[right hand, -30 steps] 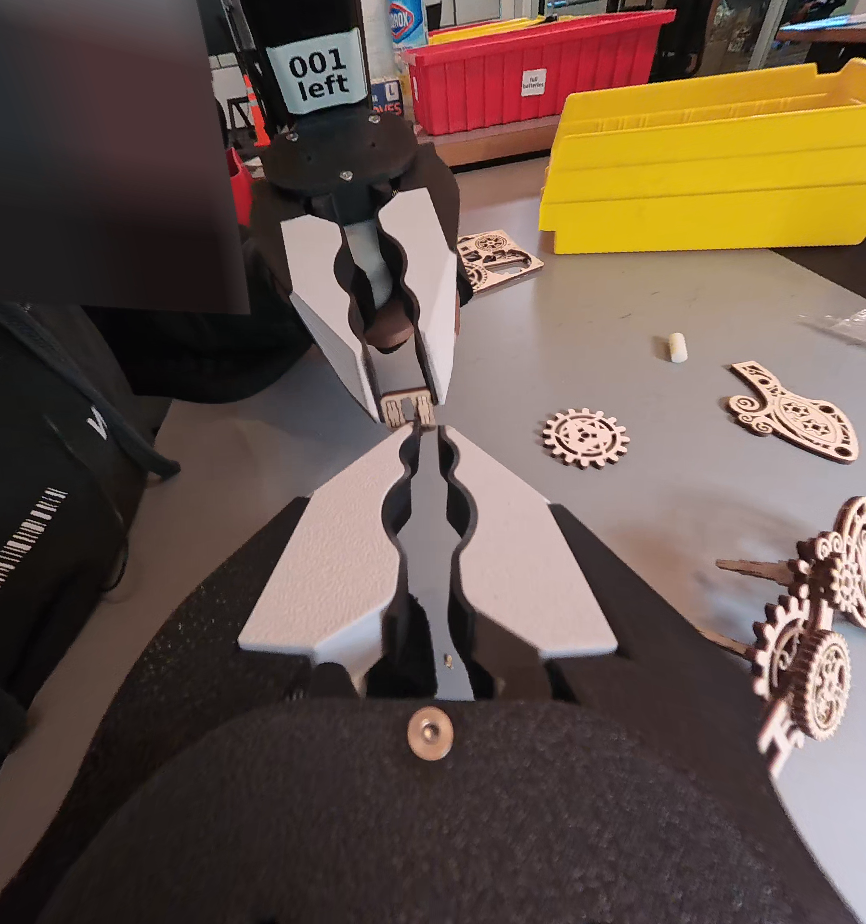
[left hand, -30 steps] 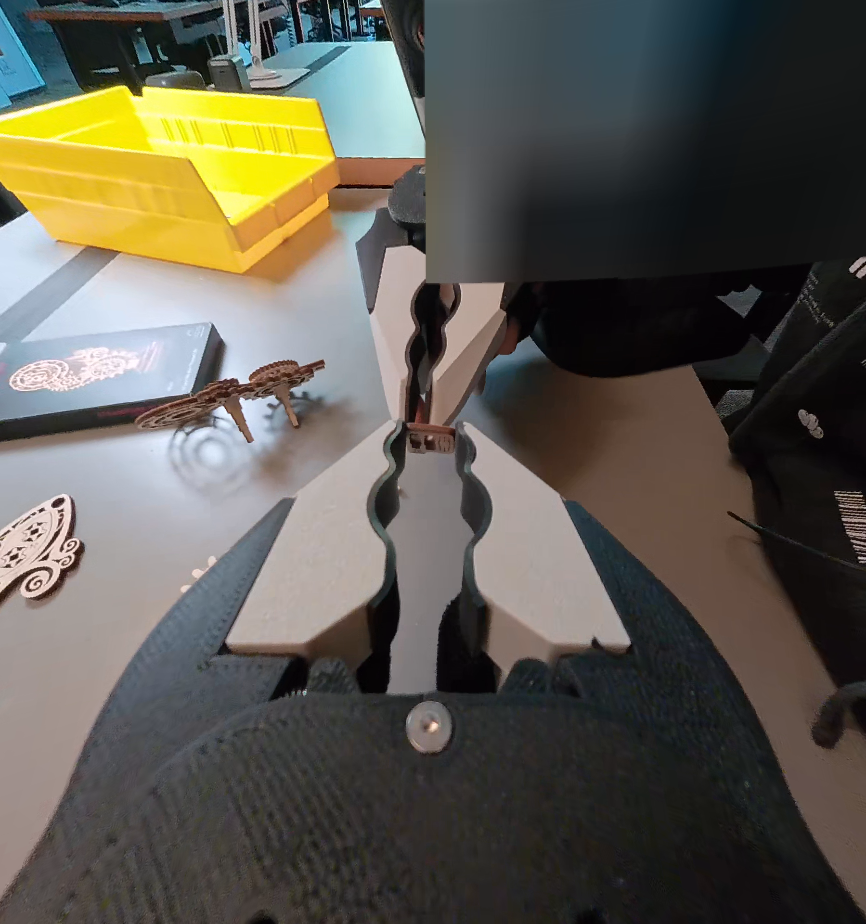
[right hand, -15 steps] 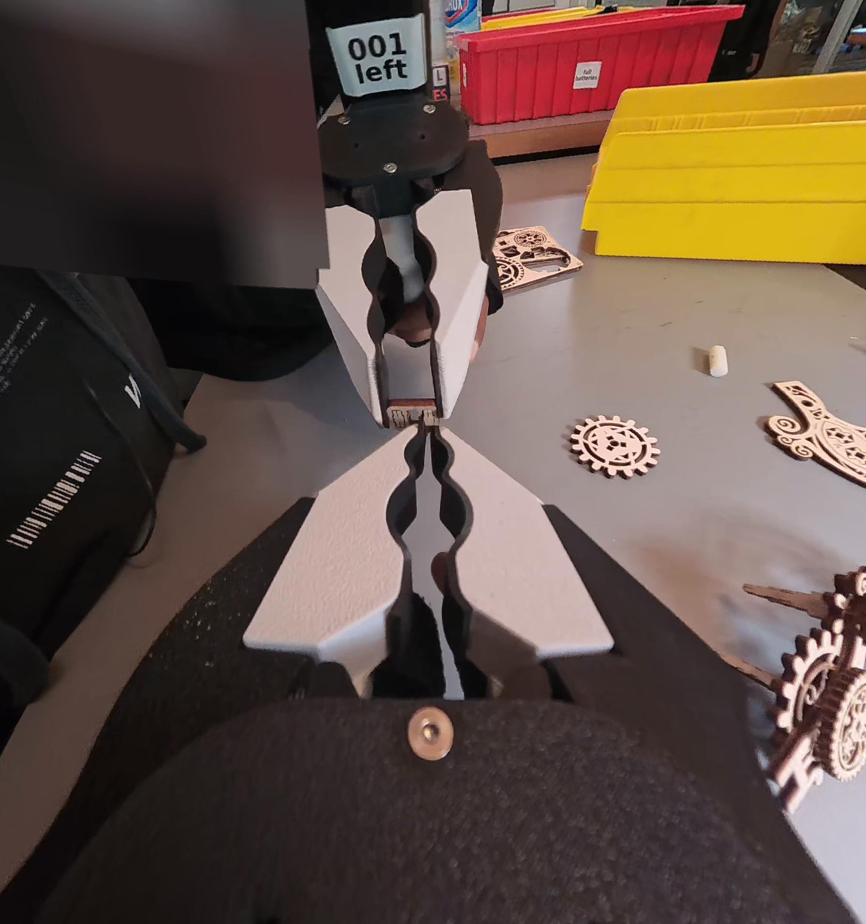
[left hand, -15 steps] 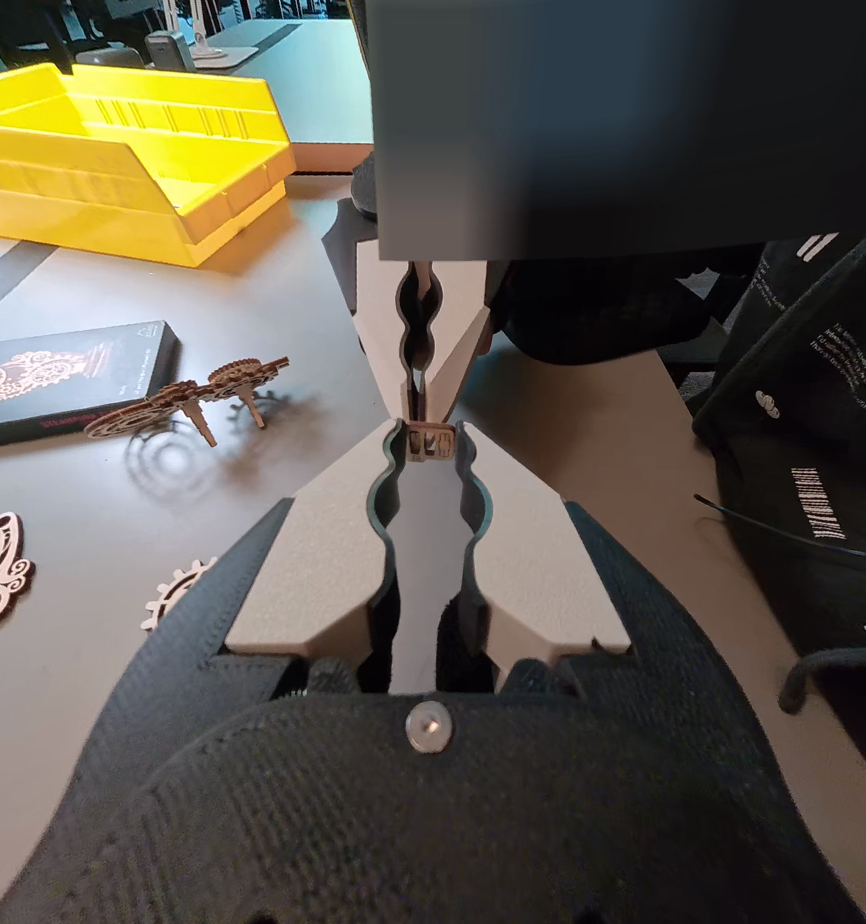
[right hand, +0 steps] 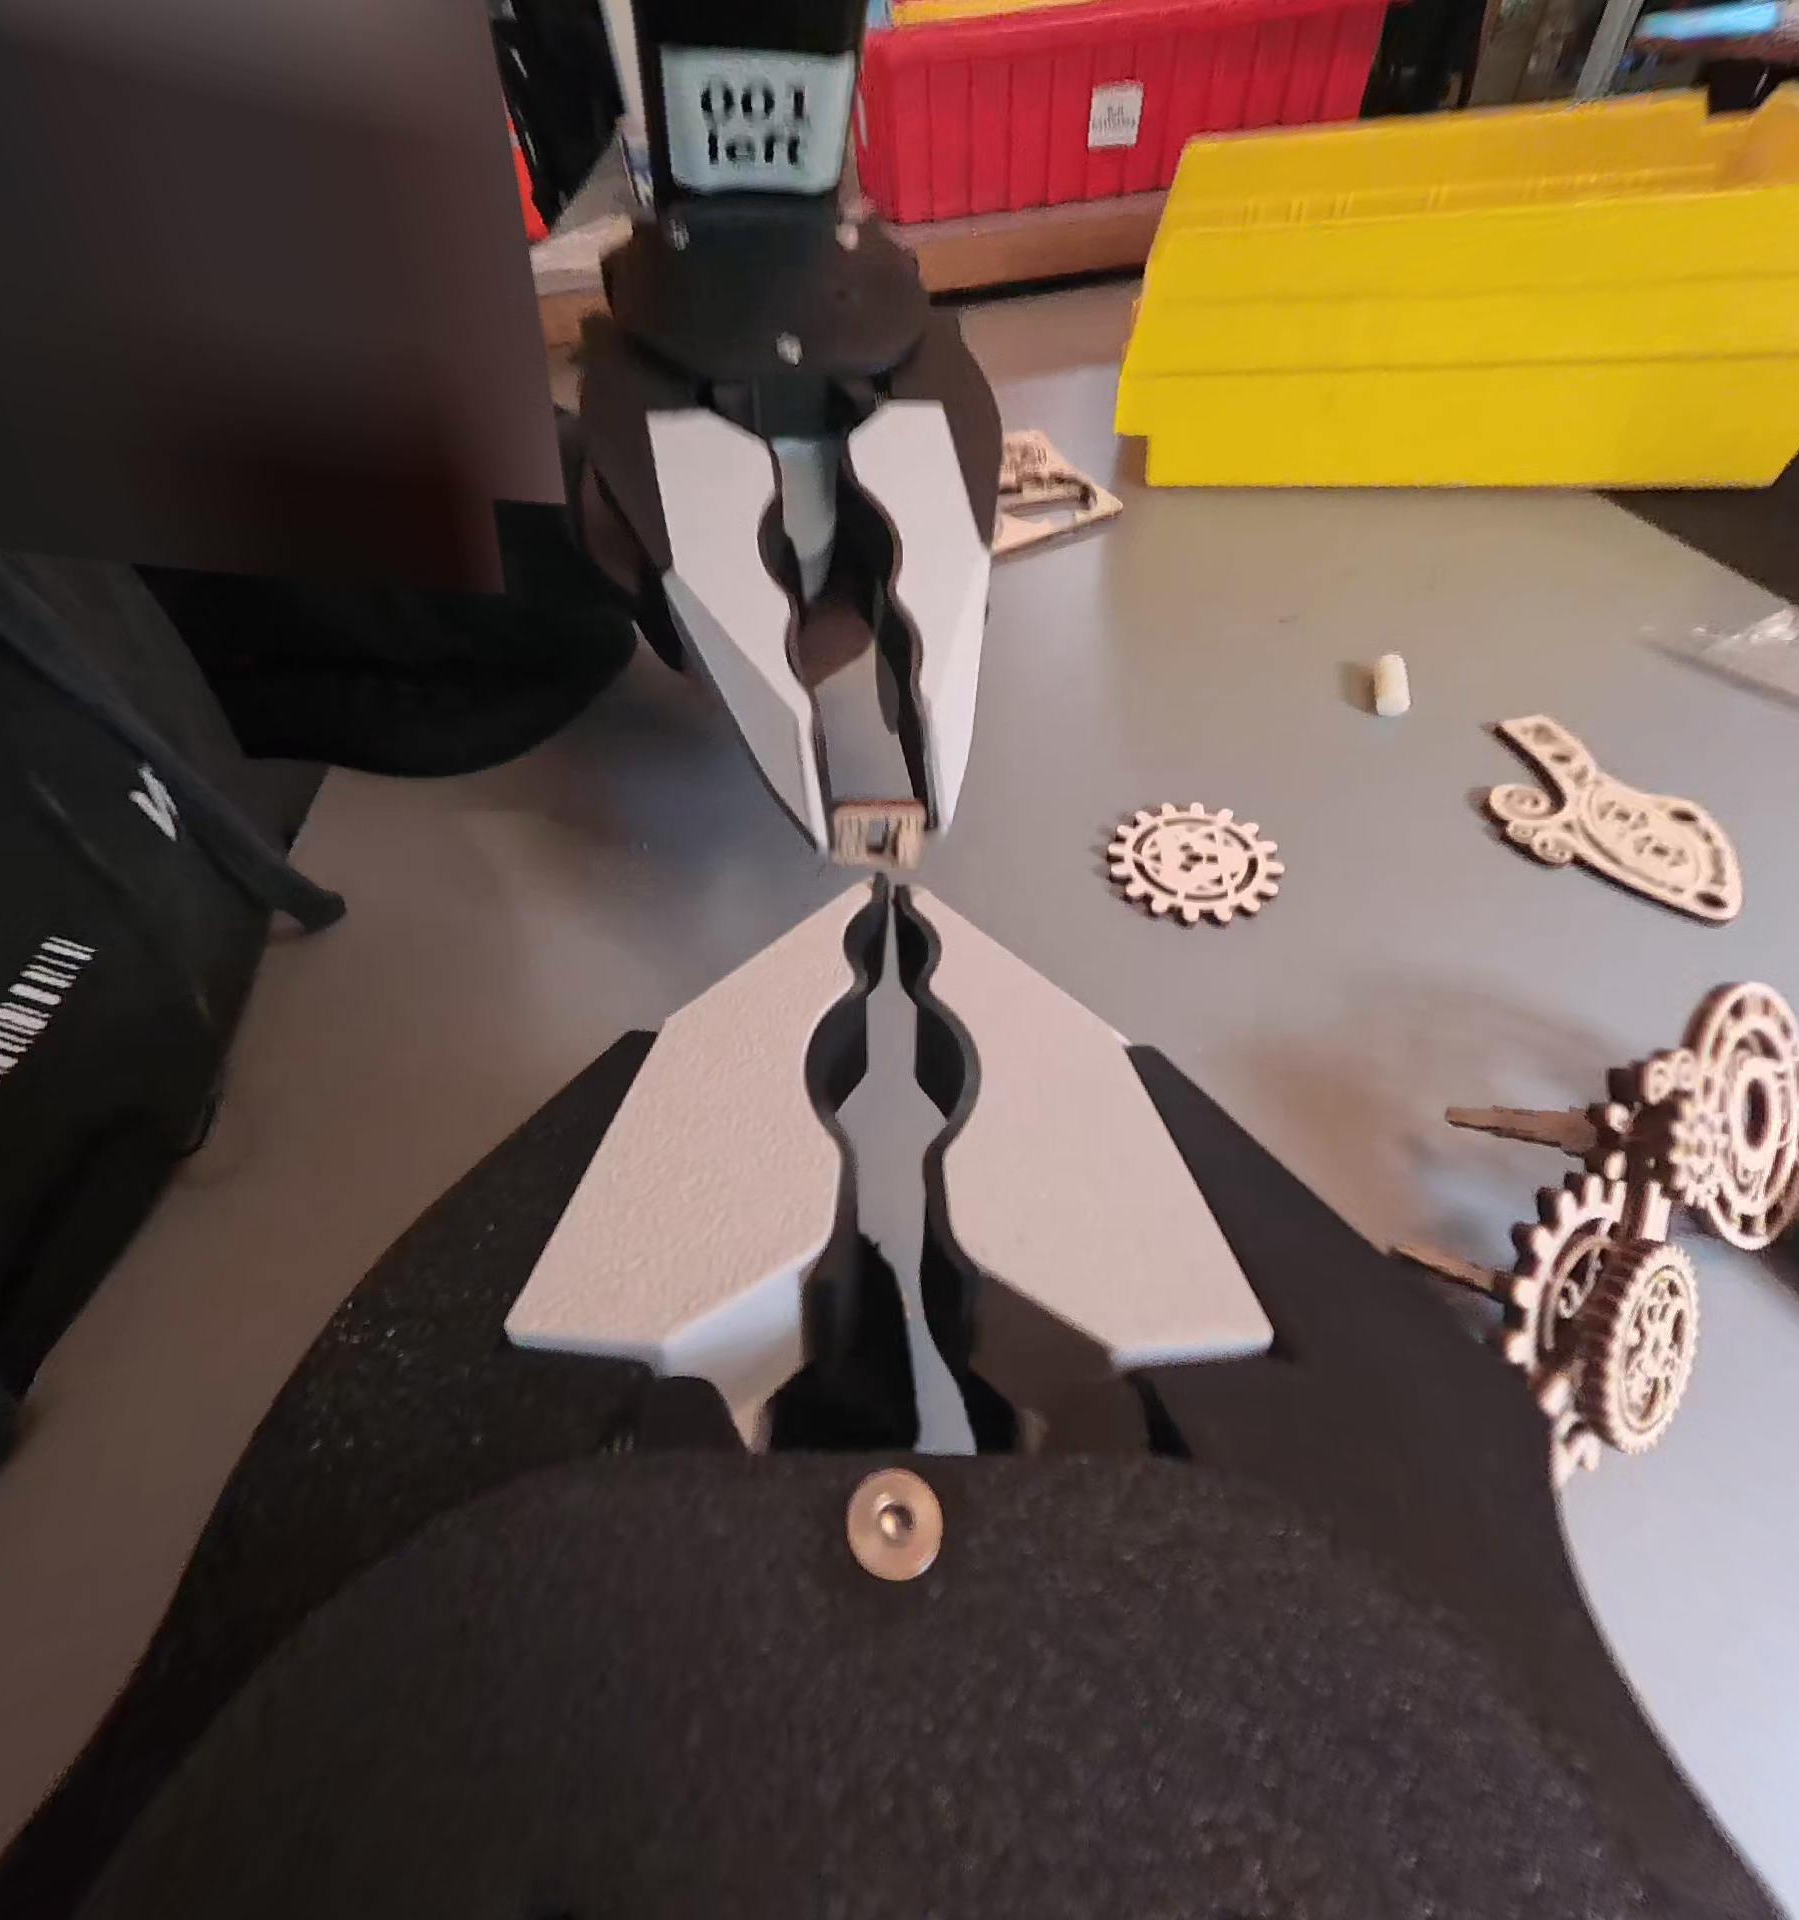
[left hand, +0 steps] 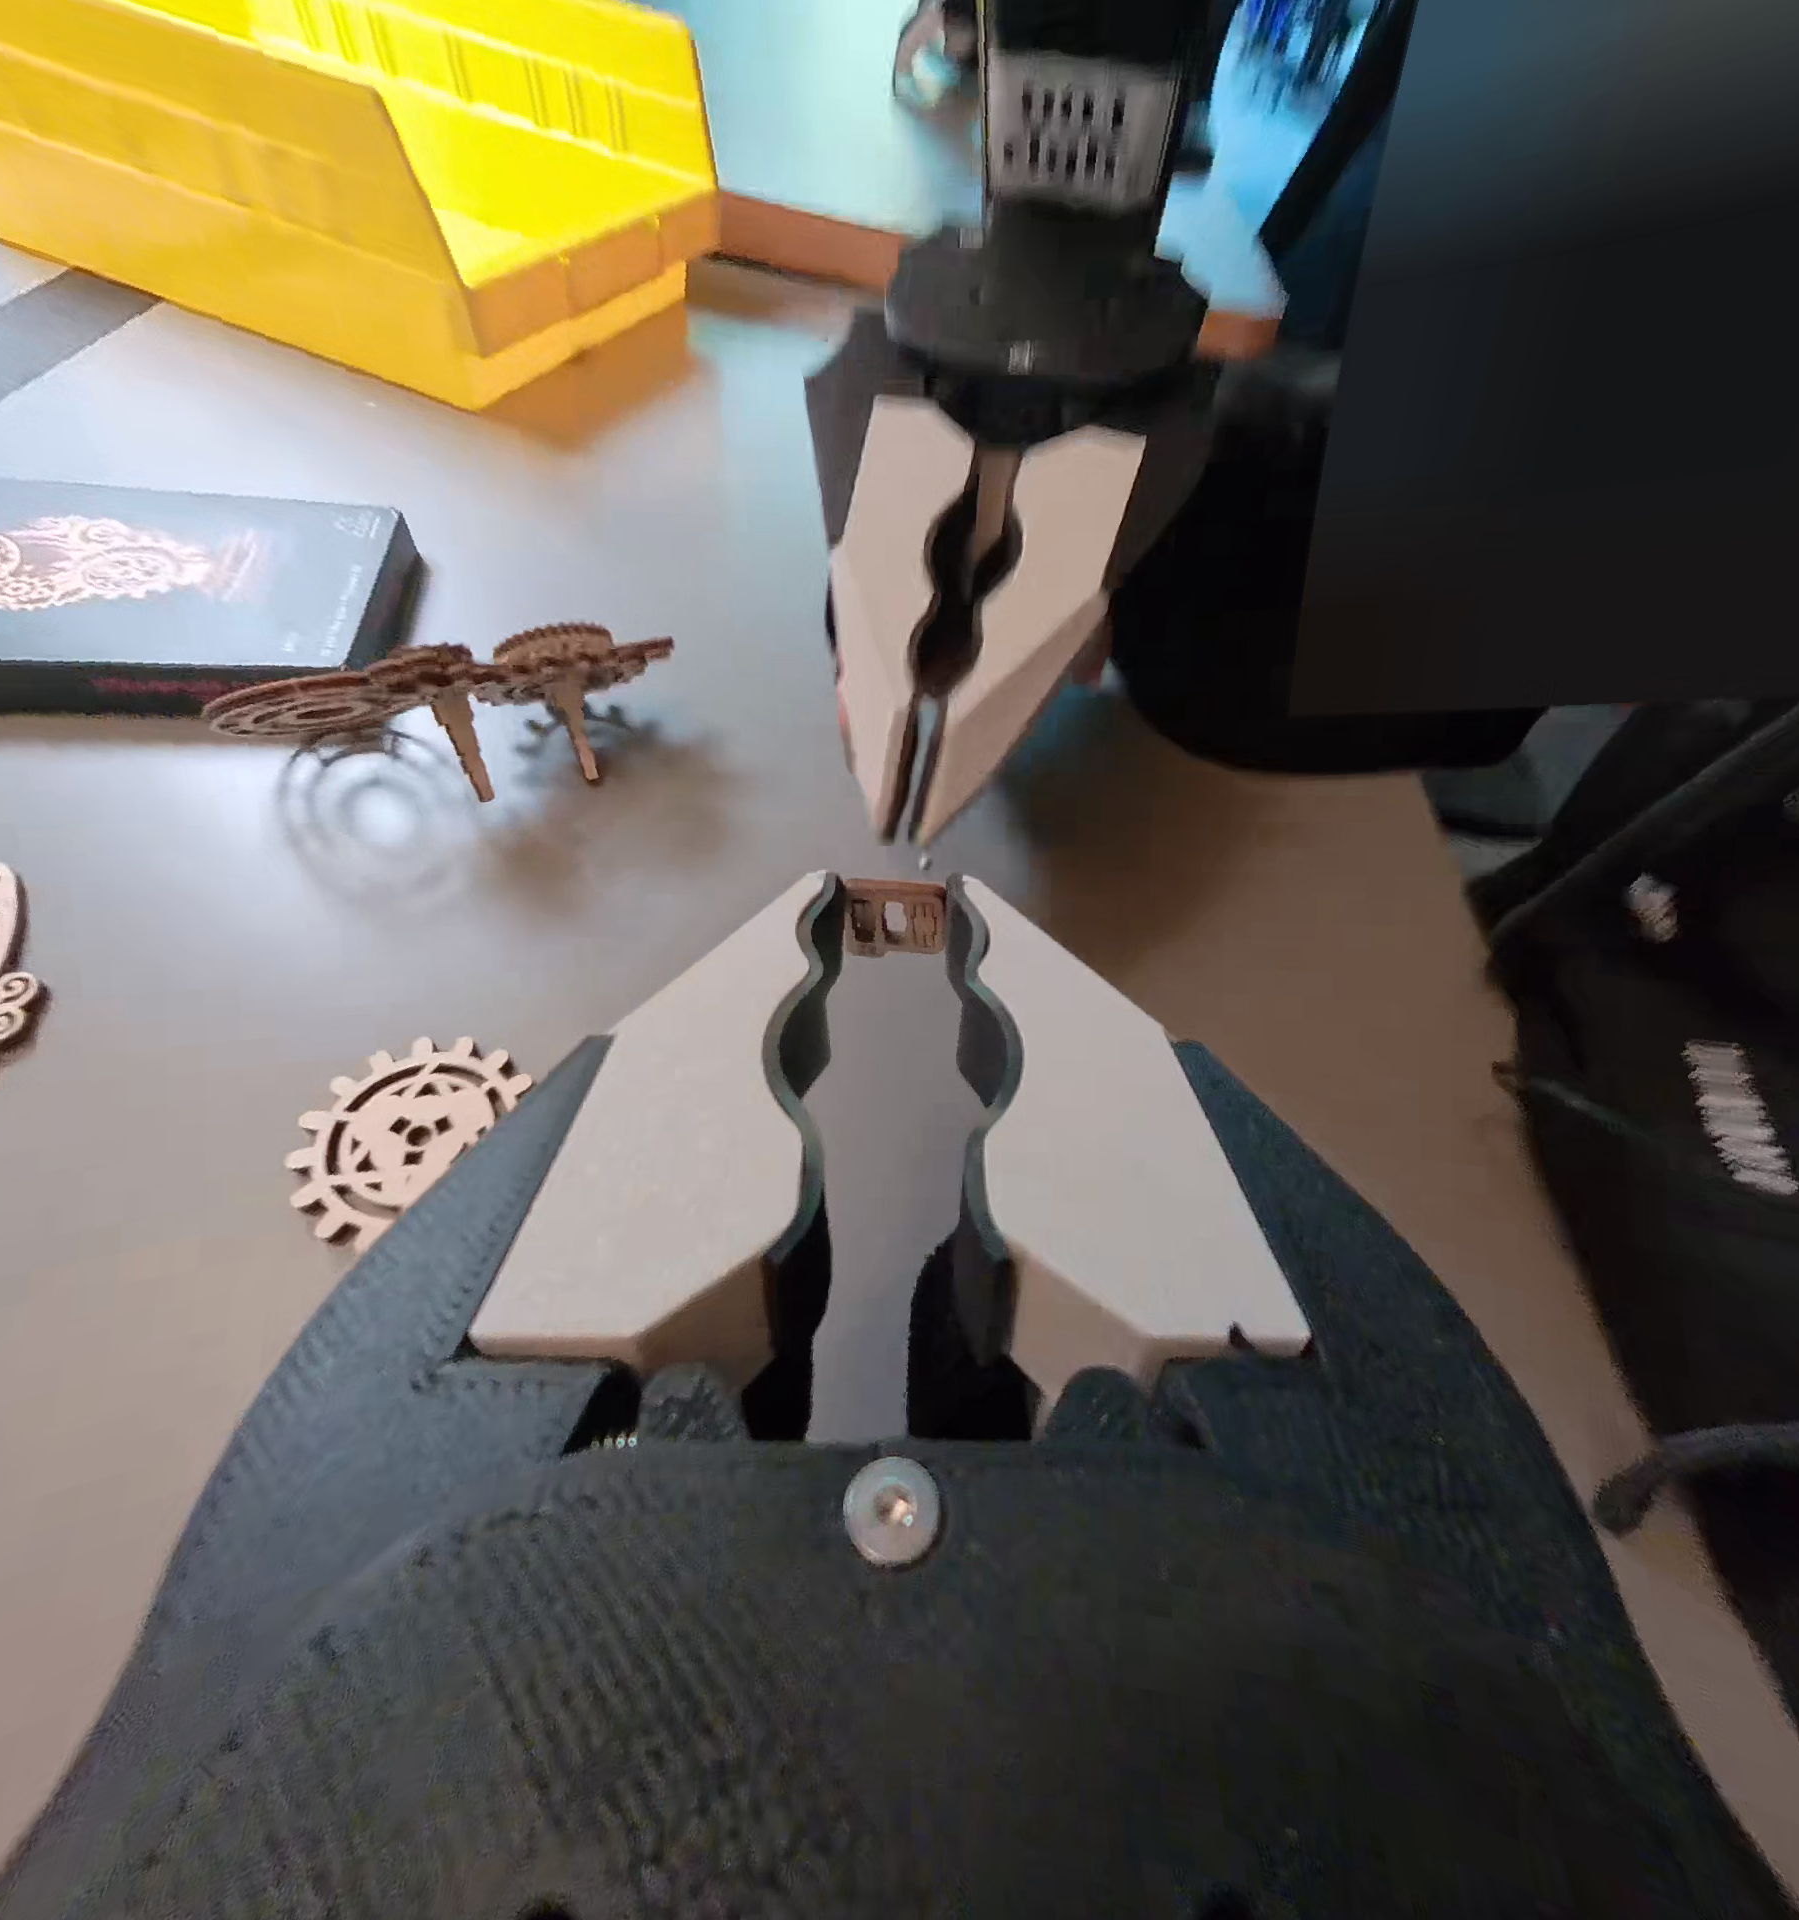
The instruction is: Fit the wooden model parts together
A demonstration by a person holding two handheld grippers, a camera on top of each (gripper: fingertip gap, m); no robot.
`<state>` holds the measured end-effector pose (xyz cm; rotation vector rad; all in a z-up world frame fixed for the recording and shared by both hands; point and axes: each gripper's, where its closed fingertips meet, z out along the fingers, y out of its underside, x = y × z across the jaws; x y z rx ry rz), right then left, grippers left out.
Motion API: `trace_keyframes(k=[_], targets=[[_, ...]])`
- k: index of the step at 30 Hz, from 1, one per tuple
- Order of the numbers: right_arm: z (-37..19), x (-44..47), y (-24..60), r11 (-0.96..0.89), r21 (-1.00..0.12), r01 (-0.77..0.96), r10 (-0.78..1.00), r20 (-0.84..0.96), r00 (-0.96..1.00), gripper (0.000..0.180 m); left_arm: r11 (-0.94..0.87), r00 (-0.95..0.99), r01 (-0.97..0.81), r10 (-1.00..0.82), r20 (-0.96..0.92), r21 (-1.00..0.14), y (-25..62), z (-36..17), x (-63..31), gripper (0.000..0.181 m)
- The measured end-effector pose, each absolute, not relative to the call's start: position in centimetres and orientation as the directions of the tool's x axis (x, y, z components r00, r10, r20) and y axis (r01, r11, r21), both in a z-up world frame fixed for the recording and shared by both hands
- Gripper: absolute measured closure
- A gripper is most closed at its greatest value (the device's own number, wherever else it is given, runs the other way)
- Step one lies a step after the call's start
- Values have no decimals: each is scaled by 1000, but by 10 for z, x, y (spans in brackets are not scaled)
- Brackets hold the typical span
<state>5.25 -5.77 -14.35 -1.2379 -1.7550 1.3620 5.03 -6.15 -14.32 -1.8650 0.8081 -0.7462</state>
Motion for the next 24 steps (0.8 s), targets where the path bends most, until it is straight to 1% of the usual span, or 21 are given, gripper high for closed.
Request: trace_keyframes(k=[2,7,8,10,13,16,21,24], targets=[[-147,47,-57,6,-941,338,917,-129,-377,174,-365,581,-91,-775,248,-927,-59,-131,49,163],[-124,37,-51,-260,-914,311,882,-356,-309,176,-428,516,258,-697,498,-866,-44,-103,29,163],[-125,36,-50,-281,-901,331,882,-379,-282,179,-425,516,310,-676,526,-850,-39,-99,22,163],[-140,33,-51,-268,-870,415,904,-376,-204,180,-396,541,385,-635,552,-833,-29,-92,8,163],[-160,16,-58,-251,-832,496,942,-328,-74,180,-343,583,442,-593,556,-829,-17,-82,-1,163],[-164,-8,-52,-237,-841,486,970,-229,78,180,-307,619,472,-552,558,-827,-10,-78,0,163],[-168,-33,-43,-247,-831,499,968,-190,163,180,-294,615,515,-527,586,-805,-10,-66,3,163],[-174,-38,-39,-250,-815,522,967,-182,179,180,-304,605,525,-523,600,-795,-11,-61,5,163]])
